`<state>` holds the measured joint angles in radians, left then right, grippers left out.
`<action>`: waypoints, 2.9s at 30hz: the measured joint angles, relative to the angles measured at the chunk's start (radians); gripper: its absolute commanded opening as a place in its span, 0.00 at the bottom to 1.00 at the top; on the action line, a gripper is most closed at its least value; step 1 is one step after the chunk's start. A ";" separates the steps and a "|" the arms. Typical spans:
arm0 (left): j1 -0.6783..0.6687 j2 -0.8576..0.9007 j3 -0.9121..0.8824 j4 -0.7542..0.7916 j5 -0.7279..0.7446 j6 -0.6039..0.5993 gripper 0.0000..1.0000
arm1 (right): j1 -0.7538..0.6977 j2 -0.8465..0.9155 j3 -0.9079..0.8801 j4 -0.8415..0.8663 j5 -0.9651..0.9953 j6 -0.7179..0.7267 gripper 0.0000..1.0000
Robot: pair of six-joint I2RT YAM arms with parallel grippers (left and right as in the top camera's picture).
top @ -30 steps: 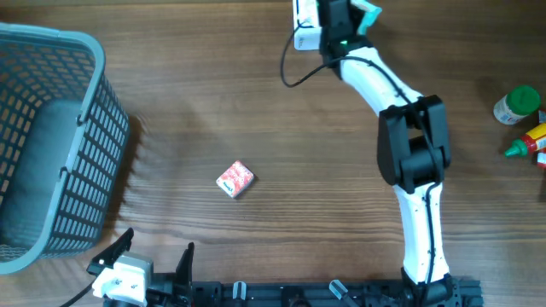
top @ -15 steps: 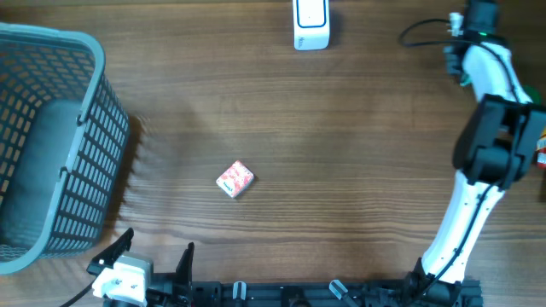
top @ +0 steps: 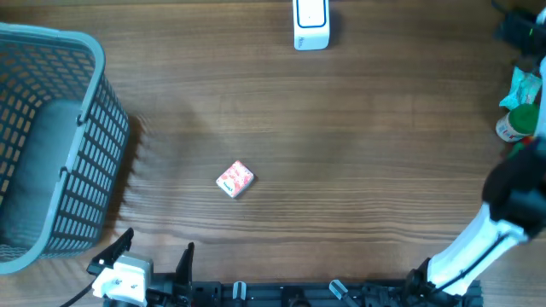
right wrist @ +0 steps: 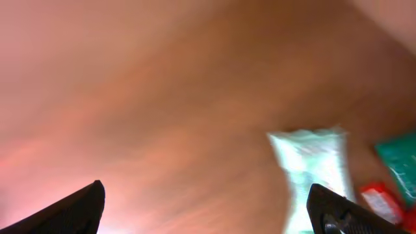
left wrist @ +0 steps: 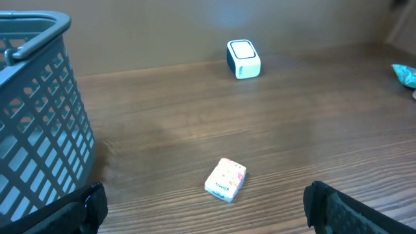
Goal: Scan the item barcode
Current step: 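Move the wipes pack to the right edge and release, then reach the right gripper down to the pink Kleenex pack, then grasp and lift the Kleenex pack with the right gripper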
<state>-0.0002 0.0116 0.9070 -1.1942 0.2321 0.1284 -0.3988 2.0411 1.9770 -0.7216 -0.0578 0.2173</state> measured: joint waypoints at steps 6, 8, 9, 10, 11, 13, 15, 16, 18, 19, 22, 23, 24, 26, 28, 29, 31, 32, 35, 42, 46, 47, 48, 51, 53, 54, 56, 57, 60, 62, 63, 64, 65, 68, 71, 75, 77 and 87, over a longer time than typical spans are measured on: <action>0.000 0.000 0.000 0.000 0.000 0.000 1.00 | 0.242 -0.185 0.007 -0.367 -0.267 0.161 1.00; 0.000 0.000 0.000 0.000 0.000 0.000 1.00 | 0.333 -0.166 -0.039 -0.457 -0.275 0.193 1.00; 0.000 0.000 0.000 0.000 0.000 0.000 1.00 | 0.386 -0.155 -0.061 -0.491 -0.276 0.211 1.00; 0.000 0.000 0.000 0.000 0.000 0.000 1.00 | 0.431 -0.149 -0.073 -0.507 -0.277 0.222 1.00; 0.000 0.000 0.000 0.000 0.000 0.000 1.00 | 0.477 -0.146 -0.083 -0.512 -0.278 0.229 1.00; 0.000 0.000 0.000 0.000 0.000 0.000 1.00 | 0.577 -0.145 -0.107 -0.490 -0.278 0.235 1.00; 0.000 0.000 0.000 0.000 0.000 0.000 1.00 | 0.688 -0.145 -0.154 -0.412 -0.273 0.238 1.00; 0.000 0.000 0.000 0.000 0.000 0.000 1.00 | 0.752 -0.145 -0.195 -0.367 -0.270 0.240 1.00; 0.000 0.000 0.000 0.000 0.000 0.000 1.00 | 0.845 -0.145 -0.270 -0.294 -0.268 0.243 1.00; 0.000 0.000 0.000 0.000 0.000 0.000 1.00 | 0.888 -0.145 -0.307 -0.224 -0.266 0.244 0.99; 0.000 0.000 0.000 0.000 0.000 0.000 1.00 | 0.961 -0.145 -0.408 -0.077 -0.263 0.268 0.88; 0.000 0.000 0.000 0.000 0.000 0.000 1.00 | 0.984 -0.145 -0.451 -0.049 -0.262 0.298 0.84; 0.000 0.000 0.000 0.000 0.000 0.000 1.00 | 1.007 -0.145 -0.495 -0.036 -0.263 0.341 0.78; 0.000 0.000 0.000 0.000 0.000 0.000 1.00 | 1.052 -0.145 -0.567 -0.014 -0.268 0.407 0.68; 0.000 0.000 0.000 0.000 0.000 0.000 1.00 | 1.106 -0.144 -0.603 -0.014 -0.287 0.454 0.66; 0.000 0.000 0.000 0.000 0.000 0.000 1.00 | 1.125 -0.144 -0.604 -0.011 -0.299 0.468 0.65; 0.000 0.000 0.000 0.000 0.000 0.000 1.00 | 1.161 -0.144 -0.604 0.003 -0.314 0.507 0.64; 0.000 0.000 0.000 0.000 0.000 0.000 1.00 | 1.177 -0.144 -0.604 0.010 -0.315 0.532 0.61; 0.000 0.000 0.000 0.000 0.000 0.000 1.00 | 1.226 -0.144 -0.605 0.022 -0.282 0.654 0.58; 0.000 0.000 0.000 0.000 0.000 0.000 1.00 | 1.282 -0.125 -0.658 0.118 -0.192 0.885 0.52; 0.000 0.000 0.000 0.000 0.000 0.000 1.00 | 1.282 -0.080 -0.665 0.187 -0.175 0.917 0.47; 0.000 0.000 0.000 0.000 0.000 0.000 1.00 | 1.282 -0.067 -0.665 0.190 -0.172 0.921 0.46; 0.000 0.000 0.000 0.000 0.000 0.000 1.00 | 1.282 -0.050 -0.665 0.192 -0.169 0.925 0.45; 0.000 0.000 0.000 0.000 0.000 0.000 1.00 | 1.282 -0.006 -0.666 0.195 -0.168 0.949 0.14; 0.000 0.000 0.000 0.000 0.000 0.000 1.00 | 1.281 0.000 -0.663 0.207 -0.174 0.958 0.04; 0.000 0.000 0.000 0.000 0.000 0.000 1.00 | 1.281 0.000 -0.657 0.203 -0.175 0.961 0.04; 0.000 0.000 0.000 0.000 0.000 0.000 1.00 | 1.281 0.000 -0.654 0.199 -0.178 0.959 0.04; 0.000 0.000 0.000 0.000 0.000 0.000 1.00 | 1.281 0.000 -0.654 0.199 -0.179 0.945 0.04; 0.000 0.000 0.000 0.000 0.000 0.000 1.00 | 1.262 0.002 -0.654 0.199 -0.231 0.818 0.04; 0.000 0.000 0.000 0.000 0.000 0.000 1.00 | 1.226 0.005 -0.659 0.194 -0.320 0.653 0.04; 0.000 0.000 0.000 0.000 0.000 0.000 1.00 | 1.204 0.005 -0.664 0.184 -0.381 0.553 0.04; 0.000 0.000 0.000 0.001 0.000 0.000 1.00 | 1.180 0.005 -0.667 0.176 -0.465 0.433 0.04; 0.000 0.000 0.000 0.001 0.000 0.000 1.00 | 1.149 0.005 -0.668 0.167 -0.577 0.301 0.04; 0.000 0.000 0.000 0.000 0.000 0.000 1.00 | 1.061 0.005 -0.668 0.039 -0.832 0.000 0.04; 0.000 0.000 0.000 0.000 0.000 0.000 1.00 | 0.963 0.005 -0.675 -0.205 -0.949 -0.275 0.04; 0.000 0.000 0.000 0.000 0.000 0.000 1.00 | 0.846 0.005 -0.679 -0.540 -1.031 -0.637 0.05; 0.000 0.000 0.000 0.000 0.000 0.000 1.00 | 0.797 0.005 -0.679 -0.675 -1.065 -0.808 0.05; 0.000 0.000 0.000 0.000 0.000 0.000 1.00 | 0.514 0.001 -0.862 -0.890 -1.147 -1.449 0.05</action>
<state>-0.0002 0.0116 0.9070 -1.1938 0.2321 0.1284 0.1150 2.0418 1.1152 -1.6115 -1.2053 -1.2316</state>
